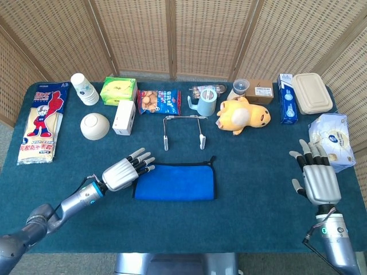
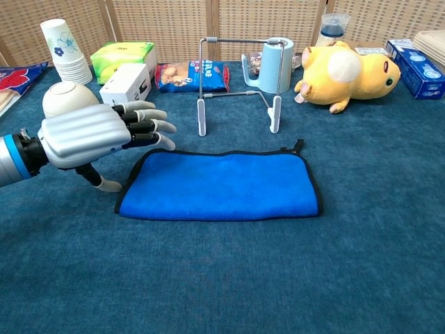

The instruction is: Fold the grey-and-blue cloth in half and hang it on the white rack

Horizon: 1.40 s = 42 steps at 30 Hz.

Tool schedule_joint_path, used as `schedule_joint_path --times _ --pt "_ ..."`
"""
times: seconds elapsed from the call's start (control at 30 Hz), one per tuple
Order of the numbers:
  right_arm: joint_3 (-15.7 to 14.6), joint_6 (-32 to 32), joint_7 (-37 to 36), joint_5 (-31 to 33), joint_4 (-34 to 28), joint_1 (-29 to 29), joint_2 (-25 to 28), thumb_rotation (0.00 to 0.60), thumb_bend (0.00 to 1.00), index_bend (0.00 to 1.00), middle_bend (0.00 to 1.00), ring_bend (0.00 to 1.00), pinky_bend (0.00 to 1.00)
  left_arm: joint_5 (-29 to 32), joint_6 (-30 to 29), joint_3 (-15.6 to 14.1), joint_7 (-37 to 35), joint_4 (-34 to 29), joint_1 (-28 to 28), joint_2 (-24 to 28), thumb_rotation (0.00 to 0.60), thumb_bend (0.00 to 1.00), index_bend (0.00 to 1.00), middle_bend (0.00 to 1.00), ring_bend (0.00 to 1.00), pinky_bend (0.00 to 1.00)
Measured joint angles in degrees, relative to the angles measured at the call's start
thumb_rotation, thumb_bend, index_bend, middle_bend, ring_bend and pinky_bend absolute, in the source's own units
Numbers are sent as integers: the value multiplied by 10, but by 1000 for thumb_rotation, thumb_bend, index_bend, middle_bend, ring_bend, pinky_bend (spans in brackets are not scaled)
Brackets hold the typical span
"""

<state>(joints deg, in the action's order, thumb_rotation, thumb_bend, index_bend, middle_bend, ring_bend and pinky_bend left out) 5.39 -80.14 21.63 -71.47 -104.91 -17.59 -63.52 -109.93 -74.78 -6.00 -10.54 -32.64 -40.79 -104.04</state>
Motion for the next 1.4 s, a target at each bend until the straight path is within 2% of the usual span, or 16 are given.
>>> schedule_joint_path --times 0.27,1.1,1.4 --pt "4 -1 2 -1 -4 8 2 600 277 215 43 0 0 15 -9 -8 -22 17 -5 -13 600 322 210 119 0 0" --pt "16 -8 -4 -9 -14 24 7 600 276 218 43 0 0 34 -10 -30 -48 16 -10 -28 600 439 311 172 0 0" --pt "19 -15 -6 -12 -22 32 13 600 275 219 43 0 0 39 -9 -35 -62 19 -12 -36 600 493 391 186 0 0"
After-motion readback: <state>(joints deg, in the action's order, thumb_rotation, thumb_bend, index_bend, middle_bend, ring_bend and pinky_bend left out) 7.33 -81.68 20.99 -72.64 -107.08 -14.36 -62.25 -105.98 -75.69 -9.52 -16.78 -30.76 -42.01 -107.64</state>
